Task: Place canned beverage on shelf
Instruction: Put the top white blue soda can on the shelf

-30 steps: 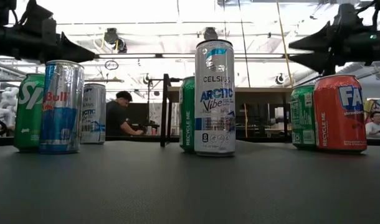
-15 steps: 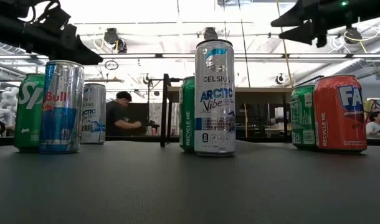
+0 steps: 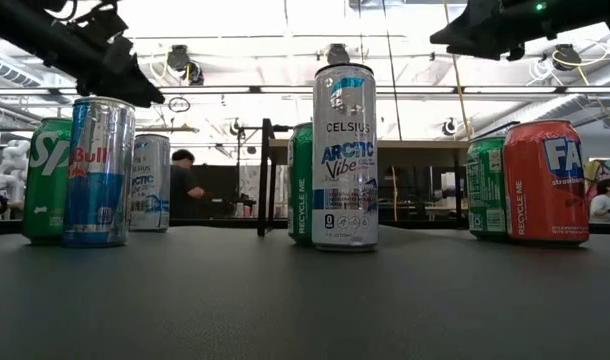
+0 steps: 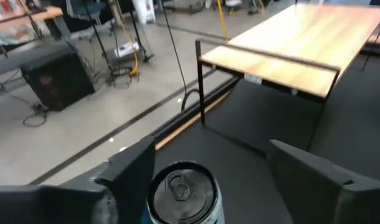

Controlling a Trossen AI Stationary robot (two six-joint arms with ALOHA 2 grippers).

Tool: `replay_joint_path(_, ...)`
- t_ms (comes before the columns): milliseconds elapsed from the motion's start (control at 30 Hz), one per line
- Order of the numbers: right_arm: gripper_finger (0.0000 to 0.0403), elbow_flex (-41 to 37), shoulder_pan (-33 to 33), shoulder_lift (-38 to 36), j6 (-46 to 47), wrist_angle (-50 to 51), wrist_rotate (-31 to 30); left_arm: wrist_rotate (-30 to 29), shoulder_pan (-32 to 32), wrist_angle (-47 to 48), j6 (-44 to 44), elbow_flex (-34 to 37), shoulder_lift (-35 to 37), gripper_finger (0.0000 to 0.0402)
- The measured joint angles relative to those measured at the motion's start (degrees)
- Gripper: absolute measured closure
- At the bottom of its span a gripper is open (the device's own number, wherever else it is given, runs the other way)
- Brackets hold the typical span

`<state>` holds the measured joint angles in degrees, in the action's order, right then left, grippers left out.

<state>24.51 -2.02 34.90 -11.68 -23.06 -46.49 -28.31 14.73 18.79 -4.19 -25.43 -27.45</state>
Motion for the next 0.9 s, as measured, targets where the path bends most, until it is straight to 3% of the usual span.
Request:
replay_joint_path(200, 0.0117, 0.1, 2.7, 0.0, -1.9, 0.2, 0.8, 0.8, 4.5, -0.2, -1.5, 0.0, -4.0, 0.0038)
replay_joint_path(300, 0.0117, 0.1, 3.8, 0.1, 1.4, 2.3, 5.7, 3.2, 6.4, -0.3, -1.5, 0.0, -6.1, 0.0031)
replay_joint_path(467, 0.0117, 0.1, 5.4, 1.2, 5.8, 3.9, 12.1, 4.3, 8.8, -0.6, -1.1, 0.0, -9.3, 0.0031)
replay_joint_path(700, 0.0117, 0.1, 6.6, 3.5, 7.5, 4.8, 12.4, 9.4, 11.4, -0.7, 0.4, 0.0, -12.2, 0.0038)
replay_joint_path(900, 0.0117, 0.1, 8.2, 5.2, 9.7, 4.5, 12.9, 12.4, 13.0, -0.8, 0.4, 0.0, -13.8, 0.0072)
